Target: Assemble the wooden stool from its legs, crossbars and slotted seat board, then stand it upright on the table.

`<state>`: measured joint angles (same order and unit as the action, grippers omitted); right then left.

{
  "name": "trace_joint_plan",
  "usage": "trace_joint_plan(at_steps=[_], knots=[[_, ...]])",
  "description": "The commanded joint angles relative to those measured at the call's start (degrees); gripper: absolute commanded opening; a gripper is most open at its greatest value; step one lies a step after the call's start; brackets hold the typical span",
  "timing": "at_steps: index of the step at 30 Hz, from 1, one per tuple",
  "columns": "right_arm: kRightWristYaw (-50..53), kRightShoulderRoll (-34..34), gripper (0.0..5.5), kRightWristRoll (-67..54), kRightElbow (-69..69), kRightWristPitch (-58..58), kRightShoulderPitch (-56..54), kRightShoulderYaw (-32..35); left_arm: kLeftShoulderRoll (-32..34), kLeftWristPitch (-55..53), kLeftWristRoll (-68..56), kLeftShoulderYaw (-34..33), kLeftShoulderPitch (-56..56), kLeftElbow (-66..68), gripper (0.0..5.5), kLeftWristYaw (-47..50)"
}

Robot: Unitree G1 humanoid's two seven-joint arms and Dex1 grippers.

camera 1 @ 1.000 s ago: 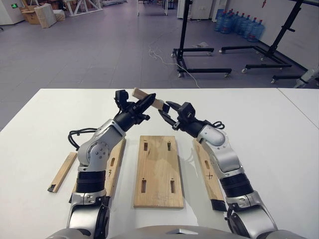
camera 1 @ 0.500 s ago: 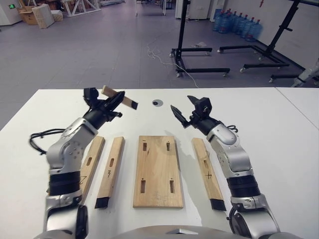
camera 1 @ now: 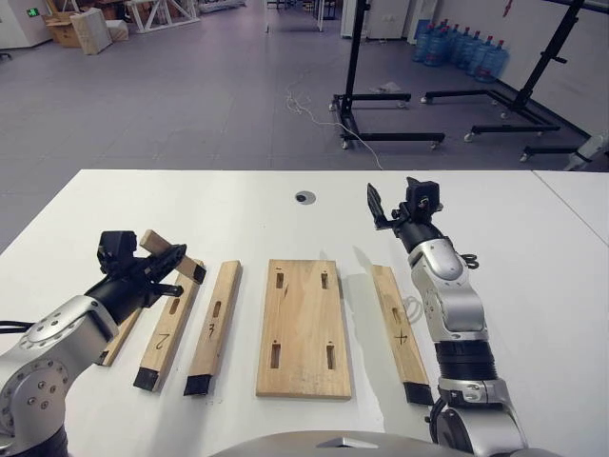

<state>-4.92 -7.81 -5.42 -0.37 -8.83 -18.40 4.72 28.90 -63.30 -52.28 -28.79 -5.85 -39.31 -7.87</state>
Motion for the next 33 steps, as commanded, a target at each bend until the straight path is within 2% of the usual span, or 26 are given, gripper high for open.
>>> trace_joint_plan(at_steps=[1, 5, 8, 16, 33], knots=[[2.55, 1.31, 4.27, -0.25, -1.44, 1.99, -0.71, 1.92, 4.86, -2.21, 0.36, -0.42, -0.07, -0.45, 0.39, -0.35], [3.99, 1.94, 4.27, 1.25, -0.8, 4.76, 0.51, 1.61, 10.92, -1.9, 3.29, 0.74, -0.68, -0.87, 0.39, -2.53], [4.05, 1.84, 4.27, 1.42, -1.16, 4.92, 1.65, 1.78, 11.66, -2.24, 3.39, 0.84, -0.94, -1.15, 0.39, -3.23], [3.91, 1.42, 4.27, 1.51, -1.58, 4.19, 2.07, 2.0, 9.96, -3.1, 5.98, 2.79, -4.67, -1.32, 0.39, -1.78], [3.21, 1.6, 4.27, 0.97, -0.73, 4.1, 1.65, 2.13, 8.24, 1.55, 14.4, 5.23, -5.25, 3.53, 0.39, -4.02]])
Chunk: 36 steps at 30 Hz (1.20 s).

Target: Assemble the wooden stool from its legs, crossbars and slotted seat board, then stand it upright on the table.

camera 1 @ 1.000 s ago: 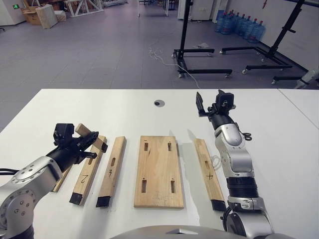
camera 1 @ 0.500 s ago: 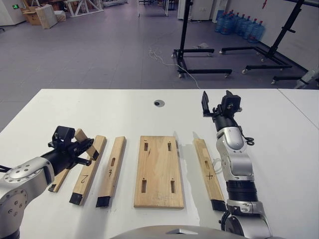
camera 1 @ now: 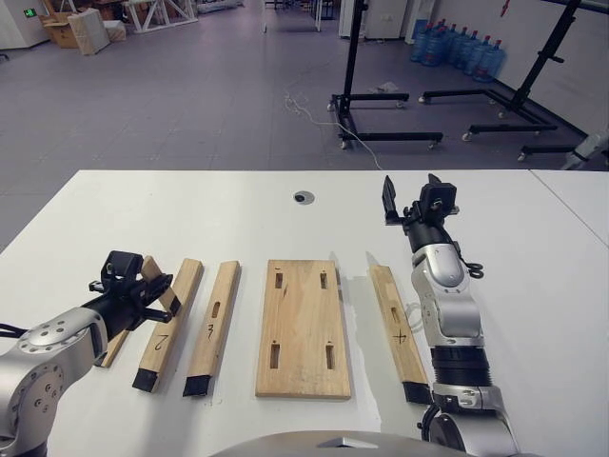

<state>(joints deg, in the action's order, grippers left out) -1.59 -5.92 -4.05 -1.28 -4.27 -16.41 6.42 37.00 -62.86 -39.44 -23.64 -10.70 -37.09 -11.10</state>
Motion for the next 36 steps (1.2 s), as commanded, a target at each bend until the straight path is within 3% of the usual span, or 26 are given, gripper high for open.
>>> trace_joint_plan(at_steps=[1, 16, 36], knots=[[-0.11, -0.22, 4.27, -0.4, 0.24, -0.48, -0.34, 0.41, 0.19, 1.28, 1.83, 0.05, -0.37, 1.55, 0.39, -1.05], [0.08, -0.12, 4.27, -0.85, 1.57, -0.82, -1.41, 1.04, 0.32, 4.67, 9.02, 7.68, -2.37, 4.92, 0.39, -5.62], [-0.56, -0.09, 4.27, -0.89, 2.46, -1.34, -2.4, 0.57, -2.86, 15.66, 16.49, 17.41, -10.15, 19.33, 0.39, -11.0]])
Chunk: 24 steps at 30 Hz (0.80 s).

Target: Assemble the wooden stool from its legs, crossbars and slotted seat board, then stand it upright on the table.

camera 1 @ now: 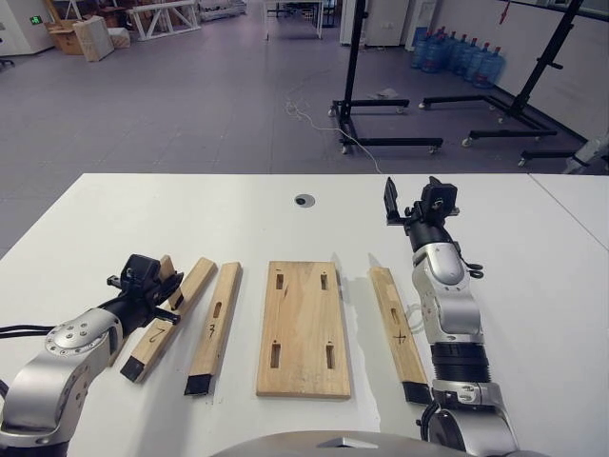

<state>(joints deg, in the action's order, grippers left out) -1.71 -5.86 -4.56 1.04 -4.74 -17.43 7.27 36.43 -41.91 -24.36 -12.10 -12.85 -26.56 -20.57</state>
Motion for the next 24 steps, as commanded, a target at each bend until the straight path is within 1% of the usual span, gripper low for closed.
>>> trace_joint_plan(at_steps=[1, 5, 13, 19, 20, 22, 24], knots=[[-0.49, -0.16, 4.27, -0.43, 0.11, -0.99, -1.36, -0.31, -2.43, -4.77, 1.53, 6.02, -8.56, 9.7, 0.39, -1.74], [-0.54, -0.03, 4.27, -0.76, 0.12, -1.48, -1.64, -0.32, -2.85, -2.56, 2.34, 7.49, -9.48, 14.21, 0.39, -2.85], [-1.0, -0.25, 4.27, -1.45, 0.03, -2.48, -3.08, -0.22, -3.16, 2.46, 5.38, 13.29, -10.95, 20.02, 0.39, -3.29], [-1.24, -0.16, 4.27, -1.37, -0.58, -2.96, -2.82, -0.28, -3.09, 2.71, 4.45, 13.37, -10.61, 19.66, 0.39, -2.79], [-1.27, -0.16, 4.27, -1.37, -0.62, -3.05, -2.81, -0.27, -3.41, 2.26, 3.87, 12.88, -10.31, 19.4, 0.76, -2.54], [-1.25, -0.18, 4.27, -1.32, -0.64, -3.16, -2.79, -0.28, -3.92, 1.7, 2.93, 11.87, -9.67, 18.66, 1.1, -2.1], [-1.23, -0.12, 4.27, -1.24, -0.73, -3.31, -2.81, -0.36, -4.31, 1.52, 2.3, 10.64, -9.01, 18.21, 1.29, -1.65]])
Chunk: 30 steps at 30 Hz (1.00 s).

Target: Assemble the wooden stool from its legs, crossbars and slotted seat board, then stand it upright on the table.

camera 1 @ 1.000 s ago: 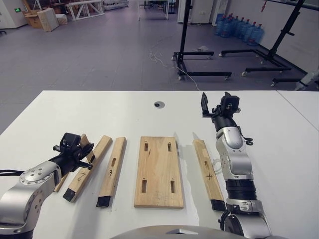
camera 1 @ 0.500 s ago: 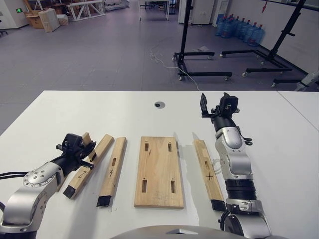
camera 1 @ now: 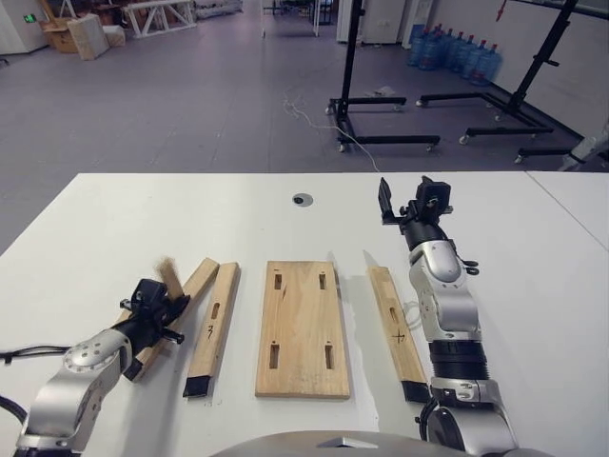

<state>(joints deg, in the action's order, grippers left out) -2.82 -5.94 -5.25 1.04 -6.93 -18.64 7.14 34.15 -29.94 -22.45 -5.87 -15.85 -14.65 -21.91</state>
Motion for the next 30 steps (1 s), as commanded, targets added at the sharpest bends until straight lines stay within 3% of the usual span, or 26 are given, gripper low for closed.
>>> trace_joint_plan(at_steps=[1, 7, 18, 30], knots=[[-0.14, -0.01, 4.27, -0.47, -0.79, -1.17, -1.62, -0.33, -2.09, -10.45, 0.13, 3.75, -5.68, 6.09, 1.51, -0.07], [-0.14, -0.11, 4.27, -0.4, -1.14, -1.09, -1.58, -0.44, -0.71, -13.36, -3.14, -1.14, -3.25, -1.1, 2.42, 1.7], [0.26, -0.19, 4.27, -0.29, -1.54, -0.62, -1.52, 0.04, 5.1, -24.12, -7.42, -14.39, 6.29, -13.34, 2.42, 2.17], [0.08, -0.23, 4.27, -0.08, -2.03, -0.67, -1.23, -0.25, 8.58, -31.87, -14.06, -21.38, 18.91, -18.01, 2.42, 1.53]])
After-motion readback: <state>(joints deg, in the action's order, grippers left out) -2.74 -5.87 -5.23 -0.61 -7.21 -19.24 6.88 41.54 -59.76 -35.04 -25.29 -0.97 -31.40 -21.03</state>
